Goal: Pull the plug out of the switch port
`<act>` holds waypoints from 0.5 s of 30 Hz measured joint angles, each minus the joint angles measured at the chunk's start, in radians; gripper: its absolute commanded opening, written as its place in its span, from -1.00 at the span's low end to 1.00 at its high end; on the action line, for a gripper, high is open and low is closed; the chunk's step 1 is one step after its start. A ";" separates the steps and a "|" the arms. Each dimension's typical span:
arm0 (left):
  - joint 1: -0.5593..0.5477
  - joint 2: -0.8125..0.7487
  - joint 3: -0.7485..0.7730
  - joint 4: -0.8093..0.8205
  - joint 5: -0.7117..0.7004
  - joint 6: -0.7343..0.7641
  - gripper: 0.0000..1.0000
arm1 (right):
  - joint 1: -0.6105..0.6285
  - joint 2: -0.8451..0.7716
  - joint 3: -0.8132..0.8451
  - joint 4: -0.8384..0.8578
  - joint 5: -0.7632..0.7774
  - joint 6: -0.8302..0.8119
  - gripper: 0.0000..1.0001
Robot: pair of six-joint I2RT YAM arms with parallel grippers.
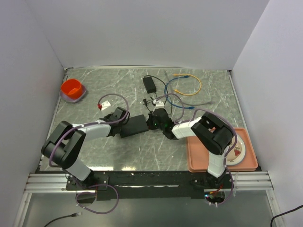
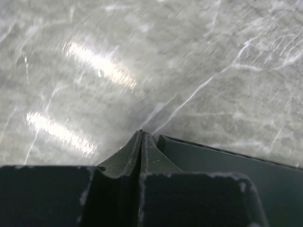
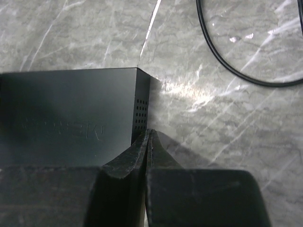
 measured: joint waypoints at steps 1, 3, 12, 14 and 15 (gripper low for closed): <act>0.000 0.014 0.013 0.002 -0.008 0.022 -0.92 | 0.005 -0.004 -0.004 -0.002 0.009 0.000 -1.00; 0.002 0.040 0.041 0.003 -0.013 0.064 -0.94 | 0.013 -0.009 -0.008 -0.009 0.027 -0.001 -1.00; 0.028 0.097 0.073 0.114 -0.014 0.129 -0.92 | 0.064 -0.058 -0.044 -0.055 0.048 0.002 -1.00; 0.034 0.107 0.089 0.129 -0.014 0.135 -0.92 | 0.085 -0.066 -0.045 -0.077 0.044 0.003 -1.00; 0.036 0.116 0.099 0.138 -0.014 0.138 -0.91 | 0.095 -0.069 -0.045 -0.087 0.039 0.003 -1.00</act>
